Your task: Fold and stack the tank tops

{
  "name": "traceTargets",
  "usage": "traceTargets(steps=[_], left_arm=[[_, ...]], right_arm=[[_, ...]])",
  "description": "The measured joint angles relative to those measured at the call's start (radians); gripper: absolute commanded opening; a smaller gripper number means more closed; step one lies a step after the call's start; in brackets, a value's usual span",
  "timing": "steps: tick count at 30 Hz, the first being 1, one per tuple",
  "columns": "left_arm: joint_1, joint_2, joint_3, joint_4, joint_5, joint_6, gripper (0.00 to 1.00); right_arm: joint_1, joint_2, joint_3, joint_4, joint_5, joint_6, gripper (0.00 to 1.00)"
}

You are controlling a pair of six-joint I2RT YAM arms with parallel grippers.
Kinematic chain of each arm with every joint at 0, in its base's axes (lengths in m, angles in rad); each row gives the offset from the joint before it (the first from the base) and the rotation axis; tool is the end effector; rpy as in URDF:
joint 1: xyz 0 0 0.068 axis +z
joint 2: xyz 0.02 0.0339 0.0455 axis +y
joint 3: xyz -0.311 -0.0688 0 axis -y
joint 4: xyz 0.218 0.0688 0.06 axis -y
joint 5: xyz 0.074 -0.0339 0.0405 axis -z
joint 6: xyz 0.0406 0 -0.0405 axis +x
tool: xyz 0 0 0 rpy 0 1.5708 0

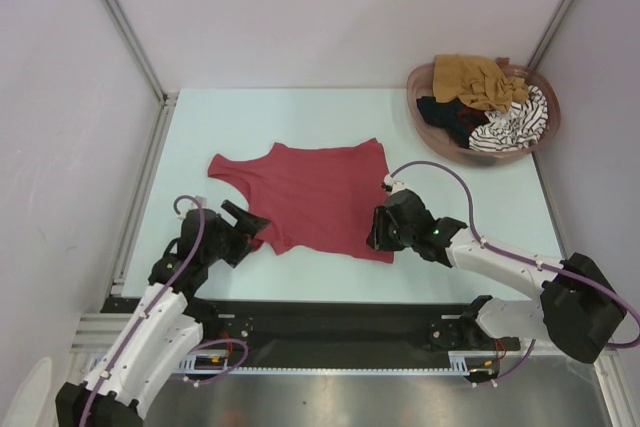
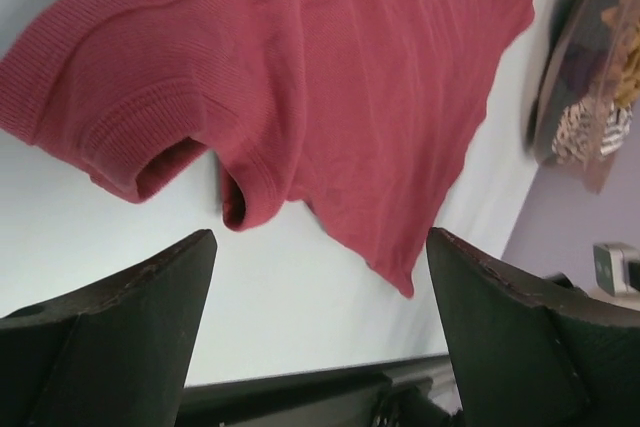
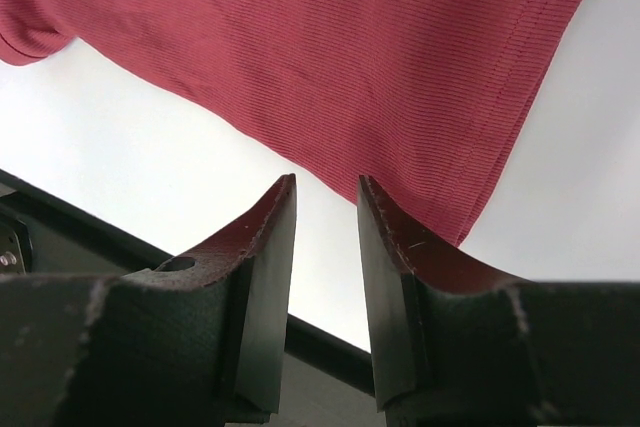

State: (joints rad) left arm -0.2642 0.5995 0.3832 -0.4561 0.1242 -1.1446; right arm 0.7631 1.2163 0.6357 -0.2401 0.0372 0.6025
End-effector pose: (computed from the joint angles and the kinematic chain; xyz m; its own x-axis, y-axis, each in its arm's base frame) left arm 0.0744 -0.0253 0.2296 -0.5697 -0.7819 -0.2532 -0.4017 0.5336 -0.7442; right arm 0.1494 0.1408 0.2519 -0.8167 0.0026 -0.5771 -0.2543 0.8960 0.3639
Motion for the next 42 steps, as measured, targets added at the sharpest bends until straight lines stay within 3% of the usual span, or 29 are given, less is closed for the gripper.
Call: traceTargets(steps=[9,17,29,32,38,42], left_arm=[[-0.095,0.074,0.000,-0.002,-0.251,-0.060,0.89],[-0.123,0.190,-0.035,0.135,-0.314,-0.114,0.89],[-0.137,0.266,-0.030,0.135,-0.548,-0.132,0.88],[-0.137,0.292,-0.029,0.160,-0.566,-0.134,0.88],[-0.138,0.343,0.013,0.134,-0.649,-0.114,0.70],[-0.138,0.327,0.010,0.156,-0.720,-0.093,0.58]], right_arm=[[0.000,-0.022,0.000,-0.005,0.004,0.000,0.36],[0.000,-0.024,0.000,-0.012,0.008,0.000,0.36],[-0.019,0.044,-0.036,-0.019,0.083,0.022,0.38],[-0.034,0.053,-0.051,-0.028,0.101,0.031,0.43],[-0.048,0.036,-0.089,-0.040,0.116,0.044,0.46],[-0.048,-0.002,-0.125,-0.037,0.109,0.059,0.38]])
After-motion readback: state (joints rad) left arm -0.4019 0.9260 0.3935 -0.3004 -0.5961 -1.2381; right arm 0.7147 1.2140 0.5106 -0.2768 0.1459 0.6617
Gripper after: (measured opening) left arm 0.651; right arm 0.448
